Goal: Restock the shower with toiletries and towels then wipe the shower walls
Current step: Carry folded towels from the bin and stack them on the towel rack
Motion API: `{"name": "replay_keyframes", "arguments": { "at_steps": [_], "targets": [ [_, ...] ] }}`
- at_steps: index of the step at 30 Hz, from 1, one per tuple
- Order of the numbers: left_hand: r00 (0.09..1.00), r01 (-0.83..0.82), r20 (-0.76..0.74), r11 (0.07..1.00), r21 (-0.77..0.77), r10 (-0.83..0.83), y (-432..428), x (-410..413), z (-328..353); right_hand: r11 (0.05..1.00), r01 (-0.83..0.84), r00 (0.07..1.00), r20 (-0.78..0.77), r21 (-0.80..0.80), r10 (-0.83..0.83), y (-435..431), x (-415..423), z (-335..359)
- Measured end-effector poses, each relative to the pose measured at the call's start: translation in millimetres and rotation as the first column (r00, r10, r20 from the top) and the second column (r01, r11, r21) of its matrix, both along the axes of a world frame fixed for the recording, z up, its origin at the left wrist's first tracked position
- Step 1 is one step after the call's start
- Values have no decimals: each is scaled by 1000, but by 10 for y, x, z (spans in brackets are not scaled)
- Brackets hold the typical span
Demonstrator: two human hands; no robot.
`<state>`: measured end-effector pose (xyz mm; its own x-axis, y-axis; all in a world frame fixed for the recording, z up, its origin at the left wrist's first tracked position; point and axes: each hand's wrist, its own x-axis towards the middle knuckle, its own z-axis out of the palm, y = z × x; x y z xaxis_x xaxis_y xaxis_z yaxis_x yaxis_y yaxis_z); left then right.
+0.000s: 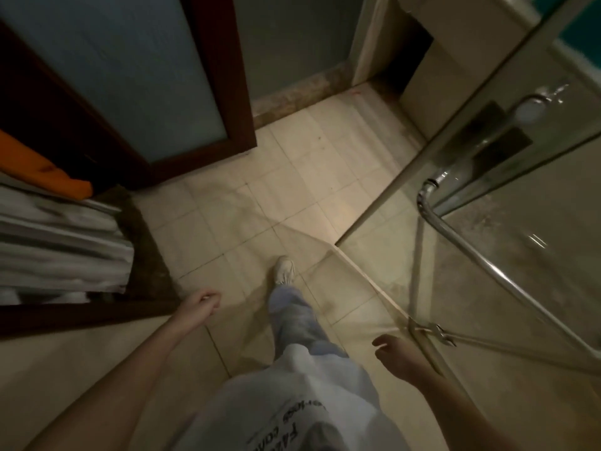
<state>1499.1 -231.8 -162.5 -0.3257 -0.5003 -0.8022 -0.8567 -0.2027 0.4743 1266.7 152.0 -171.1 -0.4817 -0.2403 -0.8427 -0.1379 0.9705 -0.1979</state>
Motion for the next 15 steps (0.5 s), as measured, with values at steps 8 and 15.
{"name": "replay_keyframes", "arguments": {
  "at_steps": [8, 15],
  "targets": [
    [972, -188, 137, 982, -20, 189, -1077, -350, -40, 992, 123, 981, 150, 23, -125, -1094, -856, -495],
    [940, -286, 180, 957, -43, 289, -1966, -1049, 15, 970, 173, 978, 151, -172, -147, -2803, -1943, -177]
  ]
}}
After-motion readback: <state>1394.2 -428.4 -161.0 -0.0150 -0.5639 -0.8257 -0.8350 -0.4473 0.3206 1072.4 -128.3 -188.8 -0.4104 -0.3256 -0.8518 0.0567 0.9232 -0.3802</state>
